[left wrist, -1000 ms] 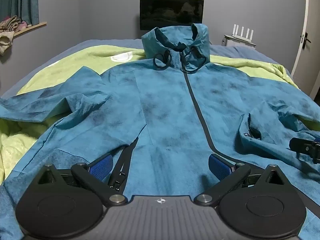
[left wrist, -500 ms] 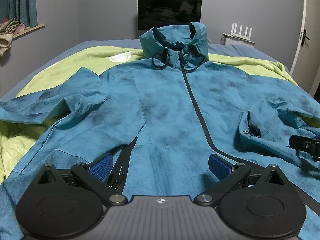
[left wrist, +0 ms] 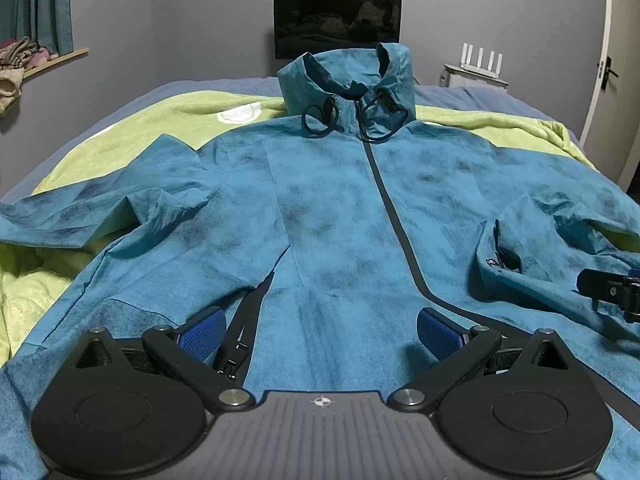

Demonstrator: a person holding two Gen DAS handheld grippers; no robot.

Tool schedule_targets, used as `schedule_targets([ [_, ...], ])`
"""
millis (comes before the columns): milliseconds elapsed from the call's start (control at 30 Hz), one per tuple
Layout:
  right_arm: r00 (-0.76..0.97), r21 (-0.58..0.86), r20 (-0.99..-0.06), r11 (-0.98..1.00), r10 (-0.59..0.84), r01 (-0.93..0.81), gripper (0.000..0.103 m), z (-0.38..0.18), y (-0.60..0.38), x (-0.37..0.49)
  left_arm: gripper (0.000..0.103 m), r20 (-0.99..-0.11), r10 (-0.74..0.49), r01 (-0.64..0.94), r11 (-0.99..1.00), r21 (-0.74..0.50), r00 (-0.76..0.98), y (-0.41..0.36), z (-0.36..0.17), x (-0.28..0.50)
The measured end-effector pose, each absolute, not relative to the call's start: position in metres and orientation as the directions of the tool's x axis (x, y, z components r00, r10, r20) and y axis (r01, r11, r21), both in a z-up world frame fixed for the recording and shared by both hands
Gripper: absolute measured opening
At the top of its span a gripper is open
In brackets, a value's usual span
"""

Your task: Fold large clothes

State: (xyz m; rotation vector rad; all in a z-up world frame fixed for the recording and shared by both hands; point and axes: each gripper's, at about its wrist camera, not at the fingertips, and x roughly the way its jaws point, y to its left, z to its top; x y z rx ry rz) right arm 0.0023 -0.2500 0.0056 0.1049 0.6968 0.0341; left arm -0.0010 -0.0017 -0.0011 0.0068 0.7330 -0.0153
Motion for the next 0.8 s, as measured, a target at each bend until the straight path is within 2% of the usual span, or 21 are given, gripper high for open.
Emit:
schedule_targets([
  [800, 0.767, 0.102, -0.639, 0.995, 0.063, 0.003, 0.103, 0.0047, -0.2485, 0.0031, 0.103, -0.671, -0.009, 0.015, 1.000, 0.004, 0.741, -0.0025, -0.0013, -0.0009],
])
